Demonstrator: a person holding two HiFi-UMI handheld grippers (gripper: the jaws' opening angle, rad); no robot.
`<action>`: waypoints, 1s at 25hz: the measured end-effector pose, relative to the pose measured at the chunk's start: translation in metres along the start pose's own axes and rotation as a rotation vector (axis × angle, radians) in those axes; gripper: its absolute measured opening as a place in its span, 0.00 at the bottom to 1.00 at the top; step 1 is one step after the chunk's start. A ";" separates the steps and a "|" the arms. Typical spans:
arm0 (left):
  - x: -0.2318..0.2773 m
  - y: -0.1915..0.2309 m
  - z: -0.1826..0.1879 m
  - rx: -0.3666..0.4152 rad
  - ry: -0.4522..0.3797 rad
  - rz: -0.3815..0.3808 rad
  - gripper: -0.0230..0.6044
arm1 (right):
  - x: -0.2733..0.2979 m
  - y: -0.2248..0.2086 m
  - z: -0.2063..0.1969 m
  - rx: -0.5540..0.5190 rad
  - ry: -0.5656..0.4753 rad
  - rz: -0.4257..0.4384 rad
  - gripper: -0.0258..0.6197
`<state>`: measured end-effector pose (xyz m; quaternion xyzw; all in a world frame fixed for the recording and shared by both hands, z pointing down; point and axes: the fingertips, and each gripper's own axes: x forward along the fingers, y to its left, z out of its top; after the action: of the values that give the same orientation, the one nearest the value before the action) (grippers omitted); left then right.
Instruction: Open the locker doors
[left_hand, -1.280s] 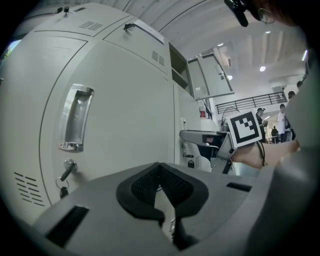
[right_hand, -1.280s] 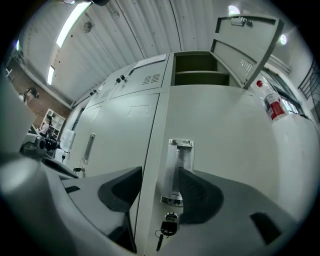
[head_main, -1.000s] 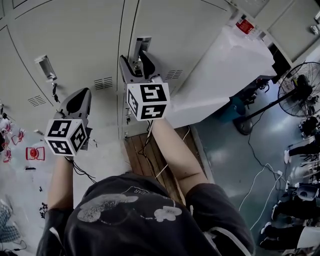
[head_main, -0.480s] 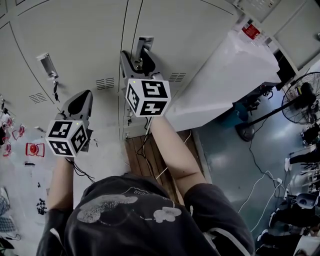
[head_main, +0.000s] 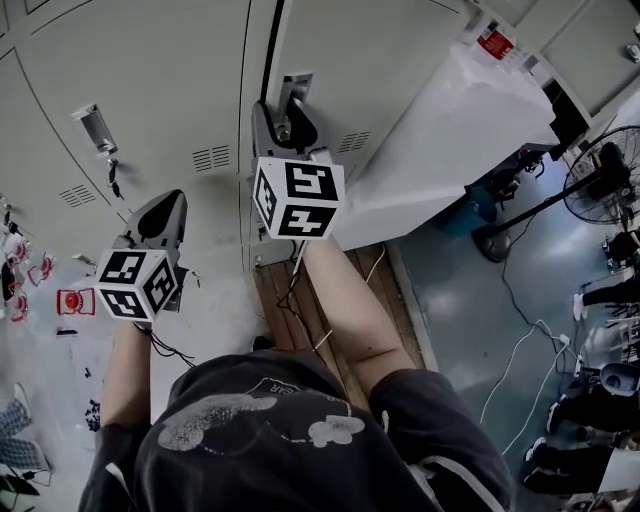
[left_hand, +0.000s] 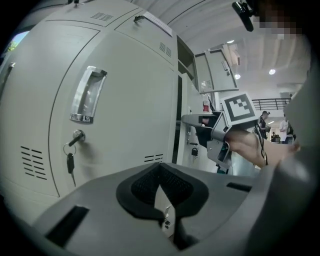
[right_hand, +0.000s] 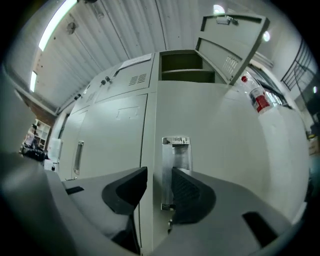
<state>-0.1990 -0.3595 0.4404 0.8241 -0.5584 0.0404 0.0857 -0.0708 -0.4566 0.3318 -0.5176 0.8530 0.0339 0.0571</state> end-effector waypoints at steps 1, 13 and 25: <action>-0.001 -0.001 -0.001 0.001 0.007 -0.011 0.05 | -0.004 -0.001 0.000 -0.019 0.008 -0.026 0.29; -0.004 -0.029 0.004 0.043 0.025 -0.154 0.05 | -0.044 -0.008 0.006 0.013 0.055 -0.019 0.25; -0.002 -0.055 0.002 0.051 0.027 -0.262 0.05 | -0.091 -0.018 0.015 -0.040 0.016 -0.115 0.26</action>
<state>-0.1490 -0.3378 0.4324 0.8913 -0.4437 0.0542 0.0766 -0.0124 -0.3830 0.3286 -0.5672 0.8214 0.0435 0.0418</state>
